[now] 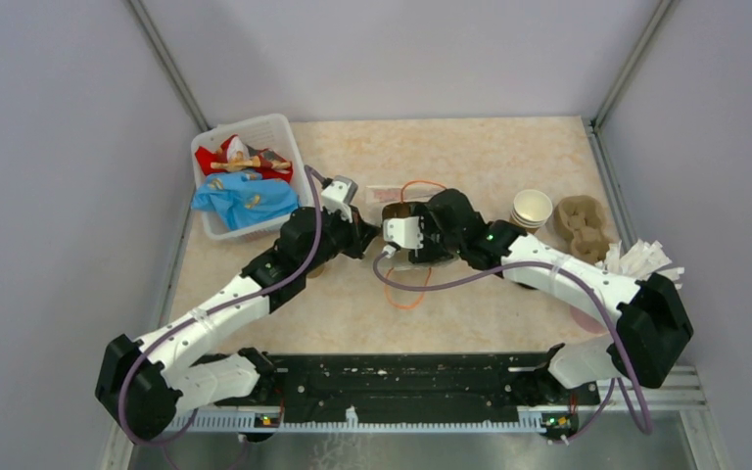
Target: Pack the takeout coffee
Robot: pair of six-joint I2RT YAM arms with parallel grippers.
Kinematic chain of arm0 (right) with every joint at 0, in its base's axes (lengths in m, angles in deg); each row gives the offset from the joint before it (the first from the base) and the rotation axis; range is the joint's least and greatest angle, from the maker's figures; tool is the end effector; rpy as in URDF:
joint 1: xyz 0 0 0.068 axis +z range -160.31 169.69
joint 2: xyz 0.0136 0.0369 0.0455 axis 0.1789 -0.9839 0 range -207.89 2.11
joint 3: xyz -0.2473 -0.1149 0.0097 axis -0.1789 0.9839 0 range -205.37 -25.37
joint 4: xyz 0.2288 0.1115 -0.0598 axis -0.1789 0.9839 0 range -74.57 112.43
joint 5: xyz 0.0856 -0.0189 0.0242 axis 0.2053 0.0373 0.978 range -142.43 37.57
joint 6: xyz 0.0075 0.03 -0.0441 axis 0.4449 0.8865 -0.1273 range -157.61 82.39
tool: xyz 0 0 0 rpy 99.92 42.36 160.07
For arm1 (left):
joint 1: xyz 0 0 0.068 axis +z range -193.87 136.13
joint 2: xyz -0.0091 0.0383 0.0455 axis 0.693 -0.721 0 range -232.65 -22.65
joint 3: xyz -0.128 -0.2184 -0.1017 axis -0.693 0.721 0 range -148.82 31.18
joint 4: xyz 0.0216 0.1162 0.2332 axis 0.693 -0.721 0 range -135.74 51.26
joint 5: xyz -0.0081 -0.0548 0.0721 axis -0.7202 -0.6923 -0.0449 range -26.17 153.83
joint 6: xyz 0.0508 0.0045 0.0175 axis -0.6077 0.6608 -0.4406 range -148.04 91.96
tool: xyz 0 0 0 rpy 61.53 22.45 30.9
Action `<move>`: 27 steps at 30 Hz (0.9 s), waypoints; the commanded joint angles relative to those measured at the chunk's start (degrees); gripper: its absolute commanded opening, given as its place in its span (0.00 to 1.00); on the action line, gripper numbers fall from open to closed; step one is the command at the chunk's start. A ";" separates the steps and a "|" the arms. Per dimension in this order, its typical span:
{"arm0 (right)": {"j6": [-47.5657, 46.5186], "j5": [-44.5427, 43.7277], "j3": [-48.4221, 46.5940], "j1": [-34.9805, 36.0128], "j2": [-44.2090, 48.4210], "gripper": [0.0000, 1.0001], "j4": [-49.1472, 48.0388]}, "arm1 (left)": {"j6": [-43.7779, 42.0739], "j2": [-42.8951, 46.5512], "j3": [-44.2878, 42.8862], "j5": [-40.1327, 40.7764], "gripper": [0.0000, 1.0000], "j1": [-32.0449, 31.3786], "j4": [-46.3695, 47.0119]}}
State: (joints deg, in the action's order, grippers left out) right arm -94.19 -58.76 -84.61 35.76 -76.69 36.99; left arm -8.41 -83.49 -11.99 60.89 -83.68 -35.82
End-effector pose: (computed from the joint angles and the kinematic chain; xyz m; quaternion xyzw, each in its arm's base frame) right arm 0.2124 0.2147 0.2752 -0.6953 0.5859 -0.0879 0.4068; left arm 0.1901 -0.1607 0.2990 0.1542 0.7767 -0.3203 0.5200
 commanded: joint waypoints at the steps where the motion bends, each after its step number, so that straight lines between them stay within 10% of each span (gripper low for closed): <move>1: -0.97 -0.10 -1.20 -1.98 0.26 0.60 -2.58 | 0.80 -0.85 -2.00 -0.72 0.00 -0.20 1.39; 27: -0.44 0.06 1.38 -4.23 -2.06 0.60 -7.59 | -0.98 -0.86 -3.24 -1.03 0.00 -0.18 -1.14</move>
State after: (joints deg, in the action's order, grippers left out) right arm -94.67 -58.60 -83.45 32.46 -80.91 28.66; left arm -8.45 -84.45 -12.85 60.26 -83.66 -36.94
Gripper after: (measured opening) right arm 0.675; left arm 0.006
